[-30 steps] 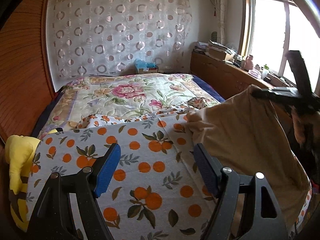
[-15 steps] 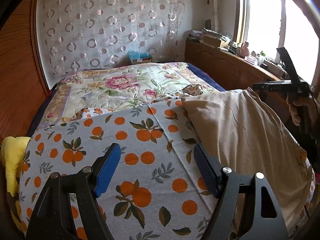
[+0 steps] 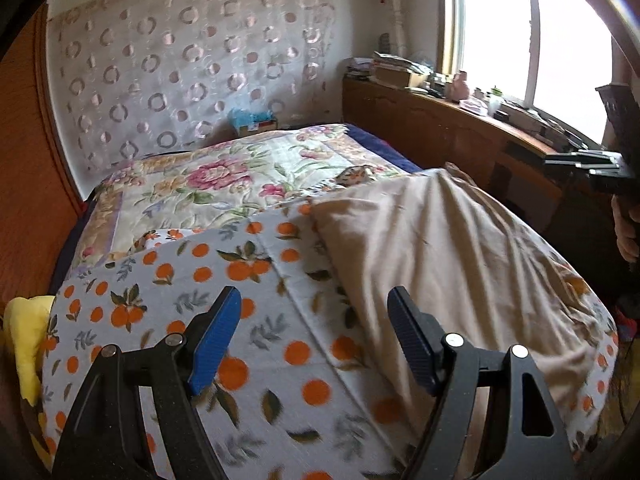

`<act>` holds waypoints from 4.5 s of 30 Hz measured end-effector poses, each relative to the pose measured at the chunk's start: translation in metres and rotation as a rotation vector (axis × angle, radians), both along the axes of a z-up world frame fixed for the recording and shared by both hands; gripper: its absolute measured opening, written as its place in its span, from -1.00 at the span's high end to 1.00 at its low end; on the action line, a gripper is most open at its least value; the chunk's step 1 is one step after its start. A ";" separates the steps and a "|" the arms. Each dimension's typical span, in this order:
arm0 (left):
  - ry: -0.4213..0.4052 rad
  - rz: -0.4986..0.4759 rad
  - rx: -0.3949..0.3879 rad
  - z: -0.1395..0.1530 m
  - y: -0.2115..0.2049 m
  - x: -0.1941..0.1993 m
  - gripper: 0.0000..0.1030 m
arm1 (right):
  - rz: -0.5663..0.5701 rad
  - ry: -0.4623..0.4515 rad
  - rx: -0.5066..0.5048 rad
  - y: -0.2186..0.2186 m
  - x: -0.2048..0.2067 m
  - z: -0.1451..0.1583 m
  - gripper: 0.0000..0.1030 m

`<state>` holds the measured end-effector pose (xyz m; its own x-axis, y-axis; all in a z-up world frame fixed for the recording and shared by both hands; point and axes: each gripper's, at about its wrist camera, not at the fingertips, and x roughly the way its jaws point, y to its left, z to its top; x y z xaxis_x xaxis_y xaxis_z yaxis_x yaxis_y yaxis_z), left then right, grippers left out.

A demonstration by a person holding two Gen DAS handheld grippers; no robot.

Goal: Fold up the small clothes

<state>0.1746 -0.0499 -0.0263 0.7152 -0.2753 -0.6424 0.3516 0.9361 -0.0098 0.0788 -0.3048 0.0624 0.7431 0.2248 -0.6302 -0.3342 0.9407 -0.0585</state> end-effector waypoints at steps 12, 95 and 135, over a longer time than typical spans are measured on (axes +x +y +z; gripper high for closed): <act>0.076 -0.049 -0.004 -0.020 -0.018 -0.072 -0.48 | 0.045 0.079 0.049 -0.008 -0.093 -0.068 0.13; 0.093 0.007 -0.139 0.025 -0.018 0.131 0.96 | 0.020 -0.007 0.258 0.008 0.053 -0.011 0.76; 0.080 -0.046 -0.049 -0.003 -0.046 0.164 0.98 | -0.008 -0.044 0.207 0.012 0.131 0.024 0.97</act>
